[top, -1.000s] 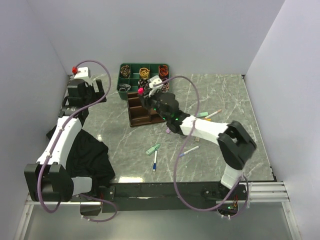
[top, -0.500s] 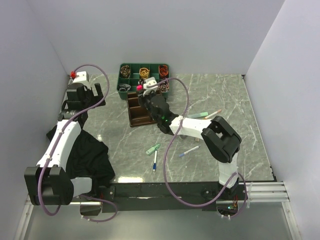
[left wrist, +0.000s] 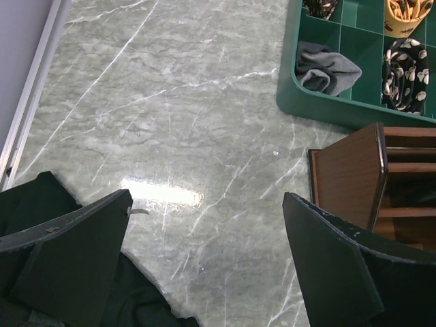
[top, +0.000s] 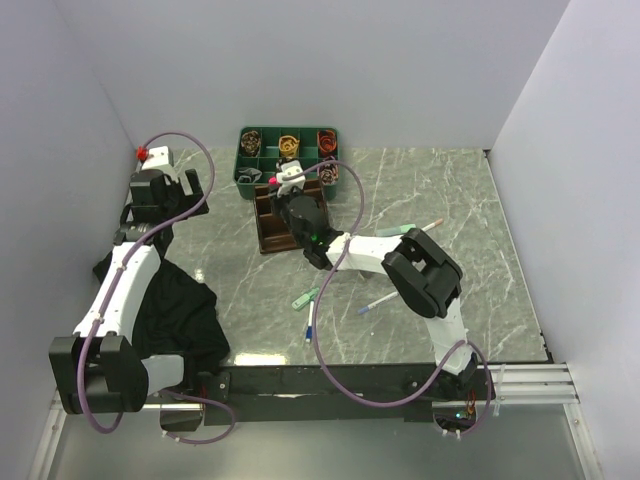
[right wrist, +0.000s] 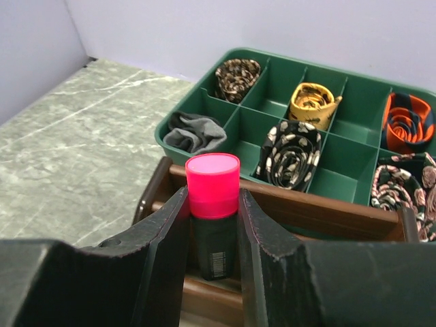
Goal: Sort the stationery into containers
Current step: Place the pen in the storage box.
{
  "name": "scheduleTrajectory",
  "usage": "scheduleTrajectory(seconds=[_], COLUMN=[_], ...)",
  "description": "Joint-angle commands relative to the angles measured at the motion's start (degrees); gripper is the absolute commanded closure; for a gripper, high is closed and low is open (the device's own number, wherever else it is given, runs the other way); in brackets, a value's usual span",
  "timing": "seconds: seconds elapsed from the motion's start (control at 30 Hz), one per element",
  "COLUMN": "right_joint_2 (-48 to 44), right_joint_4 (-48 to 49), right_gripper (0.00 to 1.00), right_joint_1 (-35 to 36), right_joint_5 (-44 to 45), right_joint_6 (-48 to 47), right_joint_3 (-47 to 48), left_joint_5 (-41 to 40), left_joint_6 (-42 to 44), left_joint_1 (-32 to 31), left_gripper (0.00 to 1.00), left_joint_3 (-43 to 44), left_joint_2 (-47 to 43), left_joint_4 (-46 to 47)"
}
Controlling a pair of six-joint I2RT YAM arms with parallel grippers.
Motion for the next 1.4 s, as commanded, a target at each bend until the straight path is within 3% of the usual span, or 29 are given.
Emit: scheduleTrajectory(seconds=[0.0,0.2,0.23,0.27,0.37,0.63,0.87,1.13,1.2,1.23,1.27,1.37], right_joint_2=[-0.07,-1.03,-1.04,-1.38,-1.91,-5.07,-11.48,-20.18,-23.52,-24.49,-26.07,-27.66], right_joint_4=[2.1,1.74,1.57,1.05,-0.27,-1.68,-10.28,-20.64,-26.26,-34.91,-39.43,-58.24], right_gripper=[1.0,1.0,0.96,0.86,0.74,0.65,0.47,0.4,0.36,0.34,0.33,0.32], right_joint_1=[0.64,1.35,1.44,1.52,1.52,1.96,2.23,1.36,-0.57,-3.46,-5.66,-14.08], right_joint_5=[2.97,3.93,4.02,4.02,4.11,3.94,1.56,1.21,-4.65,-8.77,-20.3,-37.76], right_joint_6=[-0.02,-0.28,-0.37,-0.37,0.24,0.16,1.3,0.69,-1.33,-4.12,-6.06,-17.12], right_joint_3=[1.8,-0.13,-0.22,-0.48,-0.92,-2.95,-4.35,-6.46,-5.85,-5.15,-3.32,1.07], left_joint_5=[0.74,1.0,1.18,1.18,1.35,1.35,3.02,4.16,5.48,5.92,7.75,9.43], left_joint_6=[-0.71,-0.97,-1.06,-1.15,-1.41,-1.58,-1.76,-1.06,-0.62,-0.62,-0.36,-0.53], left_joint_1=[0.28,0.37,0.37,0.37,0.37,0.37,0.37,0.46,0.37,0.37,0.46,0.37], left_gripper=[0.0,0.01,0.0,0.0,0.01,0.0,0.01,0.01,0.01,0.0,0.01,0.01], left_joint_3=[-0.53,-1.67,-1.84,-2.02,-2.19,-2.72,-2.46,-2.11,-2.2,-2.46,-2.63,-3.86], left_joint_2=[-1.84,-2.11,-2.11,-2.02,-2.11,-3.16,-4.3,-6.67,-7.11,-7.38,-7.55,-8.34], left_joint_4=[1.74,2.44,2.53,2.53,2.71,3.06,3.5,3.94,3.33,3.15,2.89,3.5])
